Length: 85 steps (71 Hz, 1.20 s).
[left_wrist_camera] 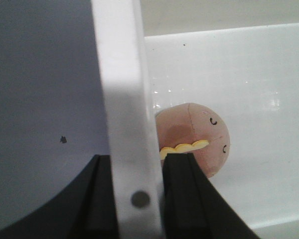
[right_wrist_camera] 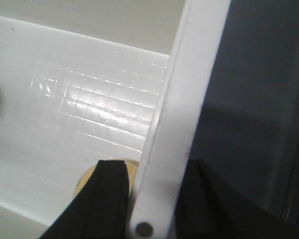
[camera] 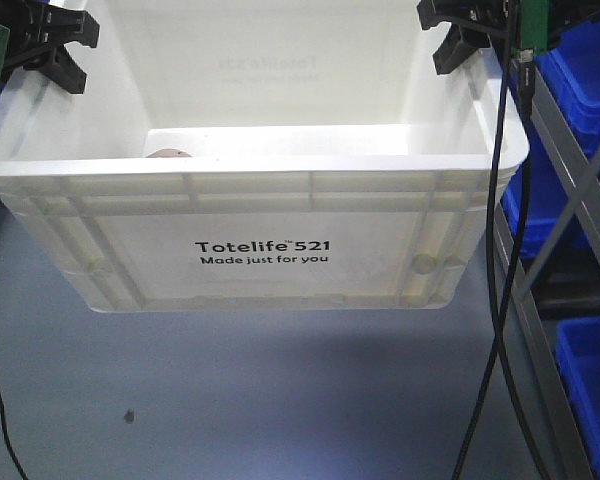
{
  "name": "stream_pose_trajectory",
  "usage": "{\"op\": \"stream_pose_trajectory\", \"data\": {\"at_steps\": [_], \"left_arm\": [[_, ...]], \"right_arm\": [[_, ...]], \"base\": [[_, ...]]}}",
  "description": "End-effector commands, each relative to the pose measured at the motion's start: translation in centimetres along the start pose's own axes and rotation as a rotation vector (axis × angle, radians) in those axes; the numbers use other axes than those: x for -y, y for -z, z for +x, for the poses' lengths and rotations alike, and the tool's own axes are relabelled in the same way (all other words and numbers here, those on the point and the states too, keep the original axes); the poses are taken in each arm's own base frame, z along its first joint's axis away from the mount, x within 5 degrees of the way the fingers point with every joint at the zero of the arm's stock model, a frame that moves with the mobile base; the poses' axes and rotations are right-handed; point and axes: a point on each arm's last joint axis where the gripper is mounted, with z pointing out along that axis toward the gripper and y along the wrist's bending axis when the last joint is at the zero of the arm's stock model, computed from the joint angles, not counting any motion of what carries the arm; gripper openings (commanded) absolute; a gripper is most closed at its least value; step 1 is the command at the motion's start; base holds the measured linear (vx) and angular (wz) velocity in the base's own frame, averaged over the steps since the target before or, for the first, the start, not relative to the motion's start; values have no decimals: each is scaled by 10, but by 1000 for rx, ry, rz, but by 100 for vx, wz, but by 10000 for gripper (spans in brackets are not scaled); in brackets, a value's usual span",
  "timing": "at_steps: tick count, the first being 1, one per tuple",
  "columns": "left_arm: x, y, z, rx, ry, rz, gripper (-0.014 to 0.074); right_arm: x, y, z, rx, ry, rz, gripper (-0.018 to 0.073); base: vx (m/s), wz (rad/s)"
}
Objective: Place moving items into box and shelve
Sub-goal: 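Hold the crate with both grippers while the base drives along the shelf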
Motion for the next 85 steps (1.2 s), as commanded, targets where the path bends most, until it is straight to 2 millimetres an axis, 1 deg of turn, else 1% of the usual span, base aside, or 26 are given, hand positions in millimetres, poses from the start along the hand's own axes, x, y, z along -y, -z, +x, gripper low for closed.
{"op": "stream_pose_trajectory", "data": {"at_steps": [1,43,85], "left_arm": [[24,40,-9,207,13,171,-17],[24,40,-9,207,13,171,-17],[24,40,-9,207,13,171,-17]], "right_arm": [[-27,42,-7,186,26,-171,-12],[-27,42,-7,186,26,-171,-12],[-27,42,-7,186,26,-171,-12]], "base": [[47,3],[46,11],[40,35]]}}
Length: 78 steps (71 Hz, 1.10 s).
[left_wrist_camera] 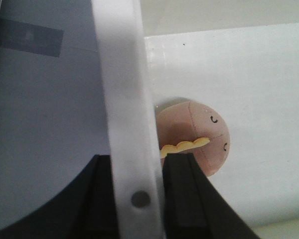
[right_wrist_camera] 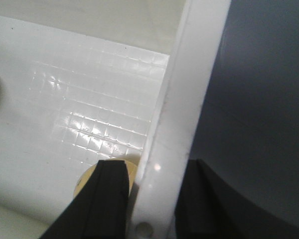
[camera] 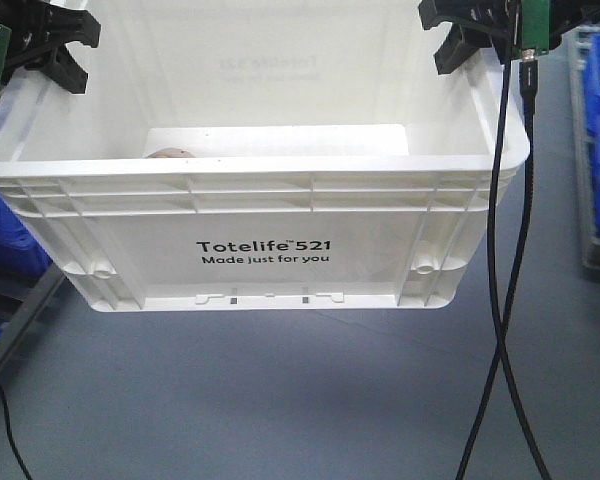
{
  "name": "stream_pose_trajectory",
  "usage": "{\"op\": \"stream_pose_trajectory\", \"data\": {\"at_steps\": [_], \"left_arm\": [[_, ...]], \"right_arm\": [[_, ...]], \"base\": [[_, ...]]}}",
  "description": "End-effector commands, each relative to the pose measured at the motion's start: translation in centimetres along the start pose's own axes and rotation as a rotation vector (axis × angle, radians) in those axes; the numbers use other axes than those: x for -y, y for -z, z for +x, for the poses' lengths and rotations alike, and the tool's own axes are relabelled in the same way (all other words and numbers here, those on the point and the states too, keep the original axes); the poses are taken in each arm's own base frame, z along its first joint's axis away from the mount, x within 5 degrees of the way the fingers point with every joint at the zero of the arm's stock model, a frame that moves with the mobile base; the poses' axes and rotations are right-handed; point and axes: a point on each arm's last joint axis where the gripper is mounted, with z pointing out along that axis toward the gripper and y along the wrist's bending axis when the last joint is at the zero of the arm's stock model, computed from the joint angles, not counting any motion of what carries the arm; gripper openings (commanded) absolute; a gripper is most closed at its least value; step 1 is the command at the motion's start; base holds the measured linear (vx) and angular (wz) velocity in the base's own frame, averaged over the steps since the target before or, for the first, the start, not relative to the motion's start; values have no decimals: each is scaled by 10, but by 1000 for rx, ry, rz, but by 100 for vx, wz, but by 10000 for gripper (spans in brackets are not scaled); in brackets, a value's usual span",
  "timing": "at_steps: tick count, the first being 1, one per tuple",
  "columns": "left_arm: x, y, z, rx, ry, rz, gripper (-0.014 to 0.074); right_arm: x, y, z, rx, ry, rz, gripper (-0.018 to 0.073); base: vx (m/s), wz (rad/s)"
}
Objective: Place moving items into box and shelve
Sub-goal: 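Hold the crate with both grippers while the base drives along the shelf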
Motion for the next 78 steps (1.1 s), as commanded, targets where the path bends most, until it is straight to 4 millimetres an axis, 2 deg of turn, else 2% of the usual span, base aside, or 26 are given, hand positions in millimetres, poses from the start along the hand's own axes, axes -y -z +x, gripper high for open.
{"op": "stream_pose_trajectory", "data": {"at_steps": [1,40,78], "left_arm": [[24,40,-9,205,12,169,-17],[24,40,-9,205,12,169,-17],[24,40,-9,205,12,169,-17]], "right_arm": [[-27,42,-7,187,23,-171,-12],[-27,42,-8,190,22,-169,-12],[-26,32,-10,169,18,-168,-12]], "base": [[36,46],[26,63],[0,41]]}}
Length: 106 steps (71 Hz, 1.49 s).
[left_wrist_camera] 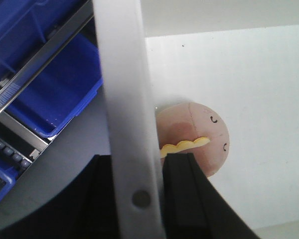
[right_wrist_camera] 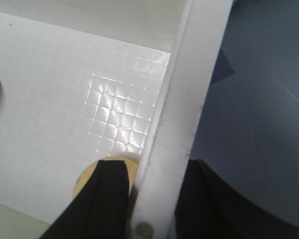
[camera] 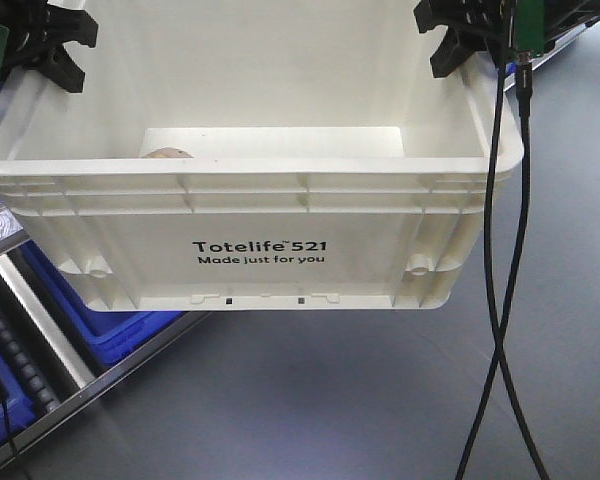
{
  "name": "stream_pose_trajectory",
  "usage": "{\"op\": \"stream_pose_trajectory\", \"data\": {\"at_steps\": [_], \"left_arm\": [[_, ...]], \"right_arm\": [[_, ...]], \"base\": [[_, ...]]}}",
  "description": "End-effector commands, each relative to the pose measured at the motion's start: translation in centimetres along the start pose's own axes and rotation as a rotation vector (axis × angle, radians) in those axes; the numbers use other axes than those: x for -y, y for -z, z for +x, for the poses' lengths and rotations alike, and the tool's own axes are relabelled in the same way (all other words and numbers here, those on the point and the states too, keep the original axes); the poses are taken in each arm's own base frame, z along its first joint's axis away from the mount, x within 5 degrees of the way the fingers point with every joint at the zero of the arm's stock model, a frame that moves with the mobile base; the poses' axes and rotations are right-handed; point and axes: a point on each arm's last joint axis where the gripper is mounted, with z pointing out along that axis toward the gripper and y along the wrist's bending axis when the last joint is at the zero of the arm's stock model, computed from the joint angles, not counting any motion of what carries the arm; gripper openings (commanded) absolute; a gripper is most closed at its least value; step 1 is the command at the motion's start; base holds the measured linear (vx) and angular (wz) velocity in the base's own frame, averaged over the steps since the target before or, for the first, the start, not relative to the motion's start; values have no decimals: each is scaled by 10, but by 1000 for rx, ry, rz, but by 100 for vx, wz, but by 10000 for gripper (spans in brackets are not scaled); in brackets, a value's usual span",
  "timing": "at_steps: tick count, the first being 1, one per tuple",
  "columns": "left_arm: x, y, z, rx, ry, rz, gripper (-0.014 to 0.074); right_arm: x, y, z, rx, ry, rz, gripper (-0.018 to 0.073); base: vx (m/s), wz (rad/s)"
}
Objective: Place moving items into box and shelve
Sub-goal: 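Hold the crate with both grippers while the base drives along the shelf, then hold the crate while the base stops facing the roller shelf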
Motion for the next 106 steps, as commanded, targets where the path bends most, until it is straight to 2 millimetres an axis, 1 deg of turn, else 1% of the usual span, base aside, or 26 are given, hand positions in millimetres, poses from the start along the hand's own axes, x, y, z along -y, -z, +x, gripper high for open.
{"op": "stream_pose_trajectory", "data": {"at_steps": [1,62,106], "left_arm": [[26,39,-9,200,12,174,-17],[26,40,-9,201,12,174,-17],[26,40,-9,201,12,174,-17]], "right_arm": [[-26,37,-9,179,22,-162,-12],[-26,37,-8,176,22,-162,-12],[-26,37,-8,176,22,-162,-12]], "base": [[-9,34],[-8,38],[2,41]]}}
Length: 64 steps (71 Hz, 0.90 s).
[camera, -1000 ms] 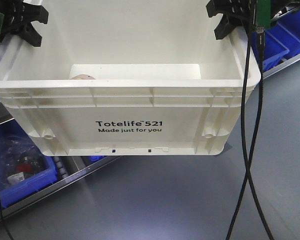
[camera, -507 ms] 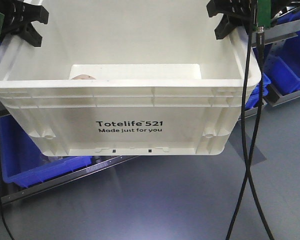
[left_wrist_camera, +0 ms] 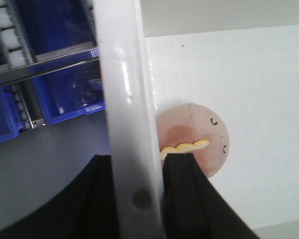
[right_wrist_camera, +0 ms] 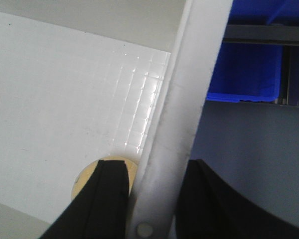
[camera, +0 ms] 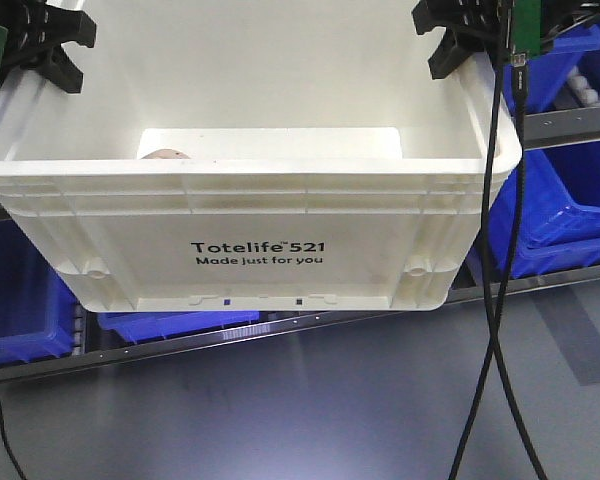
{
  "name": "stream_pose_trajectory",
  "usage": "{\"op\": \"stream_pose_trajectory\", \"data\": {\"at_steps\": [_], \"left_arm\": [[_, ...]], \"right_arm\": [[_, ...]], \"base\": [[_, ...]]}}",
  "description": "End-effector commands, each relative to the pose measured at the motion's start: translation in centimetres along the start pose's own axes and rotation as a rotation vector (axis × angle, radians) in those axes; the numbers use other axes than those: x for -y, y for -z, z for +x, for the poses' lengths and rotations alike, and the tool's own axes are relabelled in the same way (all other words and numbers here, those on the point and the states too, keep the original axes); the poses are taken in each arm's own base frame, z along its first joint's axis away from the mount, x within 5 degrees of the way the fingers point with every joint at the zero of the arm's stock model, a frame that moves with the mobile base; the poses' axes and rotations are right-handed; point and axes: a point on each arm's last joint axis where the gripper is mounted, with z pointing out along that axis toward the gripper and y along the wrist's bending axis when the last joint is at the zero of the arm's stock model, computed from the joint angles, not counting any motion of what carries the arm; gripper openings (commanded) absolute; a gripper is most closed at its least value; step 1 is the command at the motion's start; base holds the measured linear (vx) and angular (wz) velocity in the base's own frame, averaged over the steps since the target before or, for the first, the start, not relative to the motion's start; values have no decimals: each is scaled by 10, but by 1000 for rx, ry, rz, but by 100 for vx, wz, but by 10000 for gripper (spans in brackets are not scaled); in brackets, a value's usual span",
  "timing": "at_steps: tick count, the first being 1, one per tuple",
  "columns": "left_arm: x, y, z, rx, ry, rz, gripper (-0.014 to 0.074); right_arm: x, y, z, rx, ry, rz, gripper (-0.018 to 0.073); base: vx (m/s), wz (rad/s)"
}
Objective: Place moving items into box and shelve
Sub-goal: 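Hold the crate while the base stops facing the roller shelf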
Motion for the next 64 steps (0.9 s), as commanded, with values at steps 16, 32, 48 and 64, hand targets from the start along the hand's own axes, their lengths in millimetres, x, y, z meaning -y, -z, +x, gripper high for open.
{"op": "stream_pose_trajectory", "data": {"at_steps": [16,32,48,64], "left_arm": [[26,40,-9,203,13,177,-17],[26,40,-9,203,13,177,-17],[26,40,-9,203,13,177,-17],[26,40,-9,203,13,177,-17]], "right_arm": [[-26,38,-8,179,24,-159,-12],[-26,38,-8,179,24,-159,-12],[-26,38,-8,179,24,-159,-12],[-26,38,-8,179,24,-159,-12]], "base": [[10,35],[13,21],[16,11],[20,4]]}}
